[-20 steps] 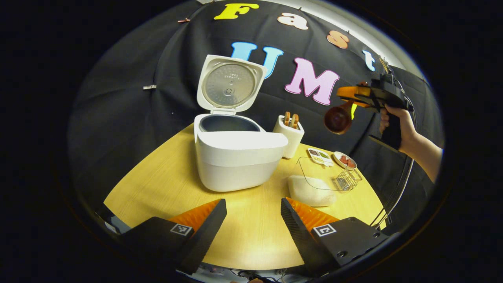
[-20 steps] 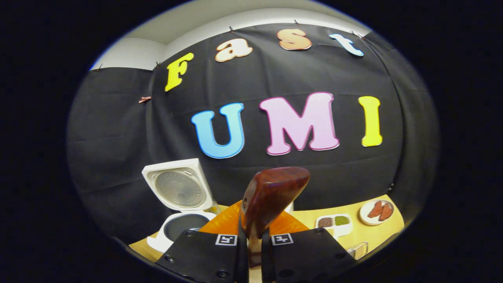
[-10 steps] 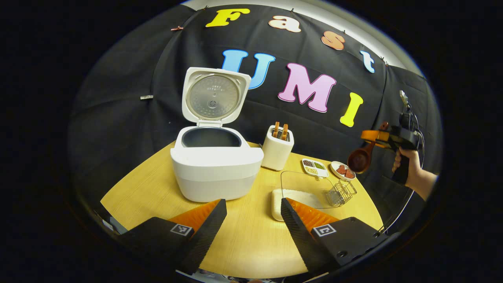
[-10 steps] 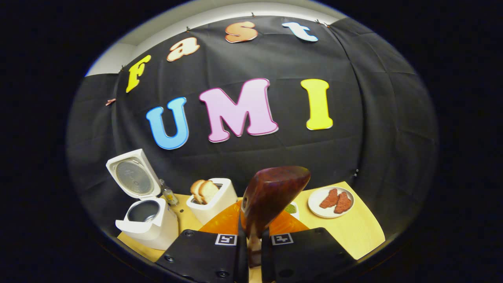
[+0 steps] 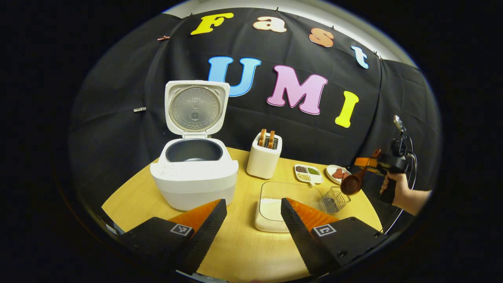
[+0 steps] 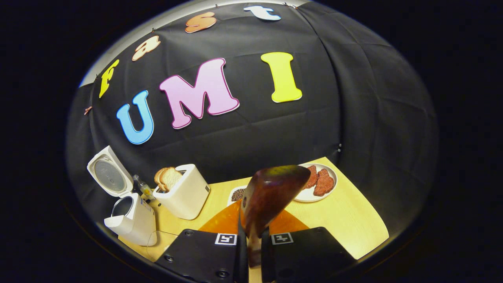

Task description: Close the left gripper, press the button to open the rice cooker; take a wooden spoon from the chopstick holder with the right hand, scoop a spoonful of rice and pour it into the rice cooker, then put the wooden spoon back into the chopstick holder.

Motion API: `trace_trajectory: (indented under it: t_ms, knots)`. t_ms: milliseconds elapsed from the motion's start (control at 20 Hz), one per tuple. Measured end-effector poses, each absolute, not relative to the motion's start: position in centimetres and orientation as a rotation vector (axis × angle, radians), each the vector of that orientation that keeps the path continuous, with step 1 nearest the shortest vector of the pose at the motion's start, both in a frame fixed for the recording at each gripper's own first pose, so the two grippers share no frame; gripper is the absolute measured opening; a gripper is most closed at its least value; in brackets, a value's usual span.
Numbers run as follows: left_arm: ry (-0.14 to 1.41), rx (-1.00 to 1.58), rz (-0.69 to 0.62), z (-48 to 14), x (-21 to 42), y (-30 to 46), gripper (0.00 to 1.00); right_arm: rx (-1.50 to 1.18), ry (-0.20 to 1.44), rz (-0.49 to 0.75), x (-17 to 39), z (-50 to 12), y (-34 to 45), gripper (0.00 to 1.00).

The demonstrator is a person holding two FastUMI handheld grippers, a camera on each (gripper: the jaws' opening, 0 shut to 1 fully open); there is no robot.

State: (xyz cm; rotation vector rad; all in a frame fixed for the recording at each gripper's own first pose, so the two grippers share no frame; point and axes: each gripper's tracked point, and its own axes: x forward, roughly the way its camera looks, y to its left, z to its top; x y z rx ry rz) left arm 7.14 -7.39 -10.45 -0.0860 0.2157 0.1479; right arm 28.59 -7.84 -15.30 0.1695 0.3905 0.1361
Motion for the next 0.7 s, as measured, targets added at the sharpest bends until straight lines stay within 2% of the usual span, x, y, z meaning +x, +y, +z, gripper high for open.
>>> trace_trajectory:
  t_ms: [50,100,150,400,700]
  knots:
    - [0.2,-0.087,0.171,-10.0,7.1,-7.3,0.96,0.168,0.406,0.133,28.7,-16.2,-8.0,0.17]
    - [0.187,-0.085,0.189,-9.5,7.0,-7.2,0.96,0.17,0.427,0.131,28.8,-17.2,-8.0,0.12]
    - [0.176,-0.081,0.204,-9.2,6.8,-7.2,0.96,0.175,0.446,0.13,29.0,-18.2,-8.0,0.17]
    - [0.163,-0.116,0.287,-8.8,5.4,-6.3,0.95,0.242,0.523,0.093,29.8,-22.6,-8.4,0.17]
    - [0.142,-0.15,0.396,-8.0,4.4,-4.0,0.96,0.361,0.562,0.047,29.8,-25.0,-9.1,0.18]
